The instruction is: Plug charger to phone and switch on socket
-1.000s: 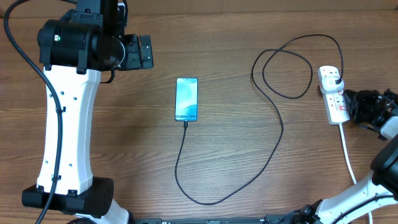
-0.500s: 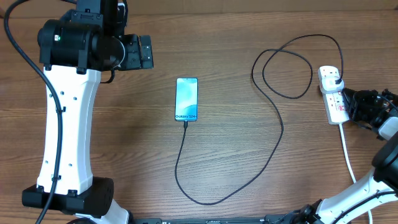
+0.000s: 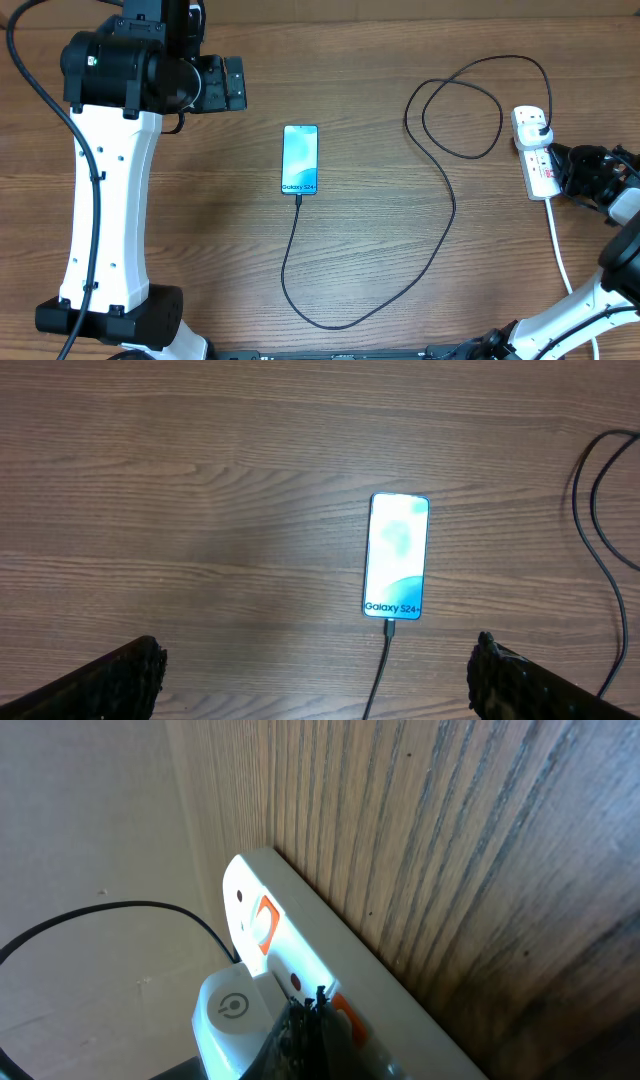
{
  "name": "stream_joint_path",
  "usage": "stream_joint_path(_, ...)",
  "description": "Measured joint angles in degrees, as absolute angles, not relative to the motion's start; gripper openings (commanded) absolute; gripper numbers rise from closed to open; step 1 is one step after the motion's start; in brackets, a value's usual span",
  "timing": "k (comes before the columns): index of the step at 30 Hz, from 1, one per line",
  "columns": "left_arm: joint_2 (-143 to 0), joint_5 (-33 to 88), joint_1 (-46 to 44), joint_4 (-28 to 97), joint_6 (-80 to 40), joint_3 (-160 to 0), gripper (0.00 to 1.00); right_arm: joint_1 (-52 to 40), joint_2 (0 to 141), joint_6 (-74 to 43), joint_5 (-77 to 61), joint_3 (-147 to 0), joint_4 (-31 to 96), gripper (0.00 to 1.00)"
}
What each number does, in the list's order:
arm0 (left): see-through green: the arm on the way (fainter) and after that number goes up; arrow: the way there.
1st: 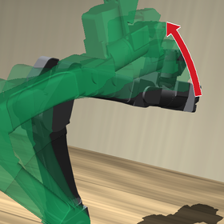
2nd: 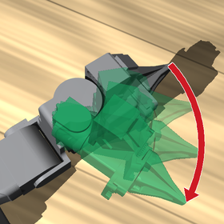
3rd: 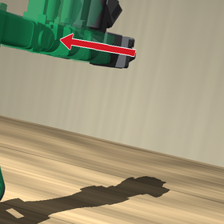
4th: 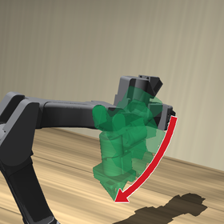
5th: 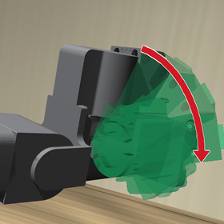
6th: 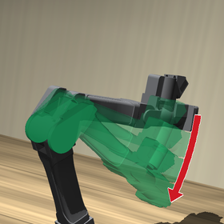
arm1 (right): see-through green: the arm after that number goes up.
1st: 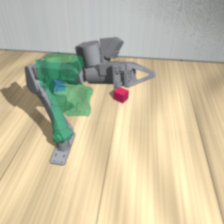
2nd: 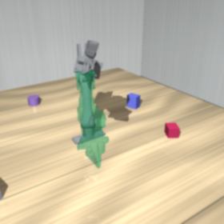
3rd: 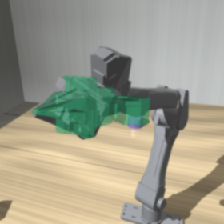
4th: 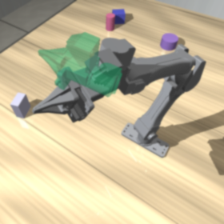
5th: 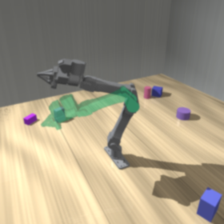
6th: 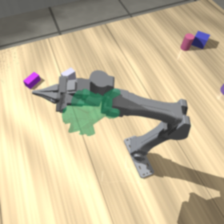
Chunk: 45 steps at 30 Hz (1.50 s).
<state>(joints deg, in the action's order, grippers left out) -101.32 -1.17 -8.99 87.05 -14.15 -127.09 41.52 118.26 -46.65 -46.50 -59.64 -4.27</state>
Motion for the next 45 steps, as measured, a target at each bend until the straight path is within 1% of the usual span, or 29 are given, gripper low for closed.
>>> stream_joint_path(27,-101.3,-1.2,-9.0,87.0,-14.2,-127.1,1.0,40.7,117.9,-42.3,-44.6,-62.1,3.5,0.04)
stream_joint_path(45,-101.3,-1.2,-9.0,87.0,-14.2,-127.1,1.0,40.5,117.6,-40.9,-45.3,-62.3,5.6,0.04)
